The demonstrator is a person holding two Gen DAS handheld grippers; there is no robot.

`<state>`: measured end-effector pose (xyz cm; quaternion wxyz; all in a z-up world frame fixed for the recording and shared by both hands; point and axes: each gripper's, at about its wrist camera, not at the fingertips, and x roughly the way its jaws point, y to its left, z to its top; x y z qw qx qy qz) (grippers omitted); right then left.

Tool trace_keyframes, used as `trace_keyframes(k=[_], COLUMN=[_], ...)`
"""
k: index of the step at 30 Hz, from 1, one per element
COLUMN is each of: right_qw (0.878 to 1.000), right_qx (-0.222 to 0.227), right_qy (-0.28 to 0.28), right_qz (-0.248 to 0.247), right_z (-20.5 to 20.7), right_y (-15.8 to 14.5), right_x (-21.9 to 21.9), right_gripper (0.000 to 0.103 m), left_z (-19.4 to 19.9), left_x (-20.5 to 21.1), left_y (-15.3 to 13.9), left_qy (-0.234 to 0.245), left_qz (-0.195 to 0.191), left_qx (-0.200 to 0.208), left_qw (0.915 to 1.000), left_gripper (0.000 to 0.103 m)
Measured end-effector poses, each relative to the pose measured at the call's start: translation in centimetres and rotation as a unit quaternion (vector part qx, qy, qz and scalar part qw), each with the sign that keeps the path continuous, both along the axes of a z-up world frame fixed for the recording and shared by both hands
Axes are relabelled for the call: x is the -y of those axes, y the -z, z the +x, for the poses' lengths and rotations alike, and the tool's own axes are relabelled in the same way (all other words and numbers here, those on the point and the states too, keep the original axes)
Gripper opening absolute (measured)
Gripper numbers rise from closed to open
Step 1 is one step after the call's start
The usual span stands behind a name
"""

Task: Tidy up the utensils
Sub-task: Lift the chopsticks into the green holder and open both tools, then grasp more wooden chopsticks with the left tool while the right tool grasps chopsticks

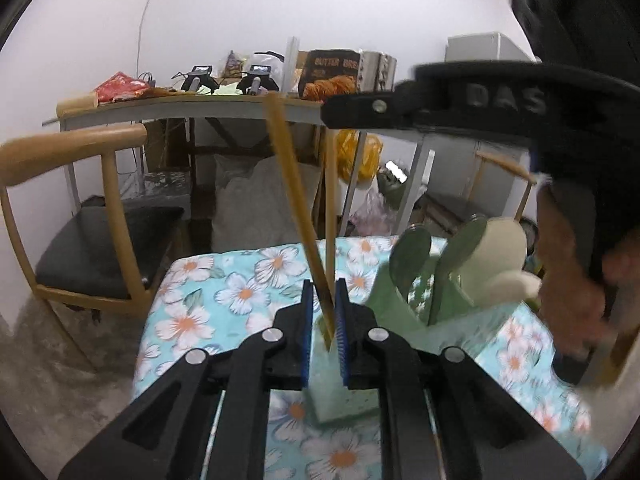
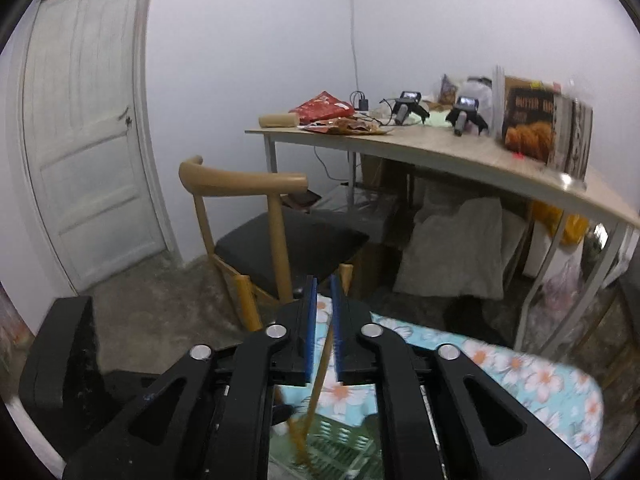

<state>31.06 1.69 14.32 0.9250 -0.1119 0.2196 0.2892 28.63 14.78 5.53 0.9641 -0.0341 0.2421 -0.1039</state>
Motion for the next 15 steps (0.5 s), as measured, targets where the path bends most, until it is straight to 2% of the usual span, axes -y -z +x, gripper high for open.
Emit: trace_keyframes(k=[2,4,5,11,13,14,15], right_qw=[1.0,1.0,1.0,0.997,0.994,0.993,0.992], right_qx=[-0.009,-0.008,-0.002,0.013,0.026,0.028,0.027], right_qy=[-0.005,-0.007,-0.005,0.0,-0.004,-0.006,-0.008], right_qz=[-0.002,0.005,0.014,0.074,0.103,0.113,0.127], right_z=[0.1,-0.4,-0.8,-3.4,-6.0,-7.0,-8.3], right_y=[0.1,0.1,0.0,-1.5,-1.8,-1.9,-1.9], right_x=[0.1,0.5,0.9,3.7,5.7,6.3,7.3], right_gripper=[0.011,0.011,0.011,0.011,0.011,0.013,0.018], left_z=[-0.5,-1.0,-1.2,-2.6,-4.7,-5.8,-7.2], left_x=[0.1,-0.1,-0.2,-0.5,-0.8,-1.0,-1.0], left_y=[-0.2,-0.4,-0.4,-0.5,-0.2,-0.1,0.3], left_qy=[-0.001,0.004,0.006,0.004,-0.016,-0.027,-0.034], left_qz=[0.021,0.024,0.022,0.008,-0.027,-0.043,-0.074], left_qx=[0.003,0.0,0.002,-0.006,-0.011,-0.016,-0.028], left_qw=[0.9998,0.9997,0.9997,0.9999,0.9994,0.9986,0.9963], left_gripper=[0.03,0.043,0.046,0.047,0.047,0.047,0.047])
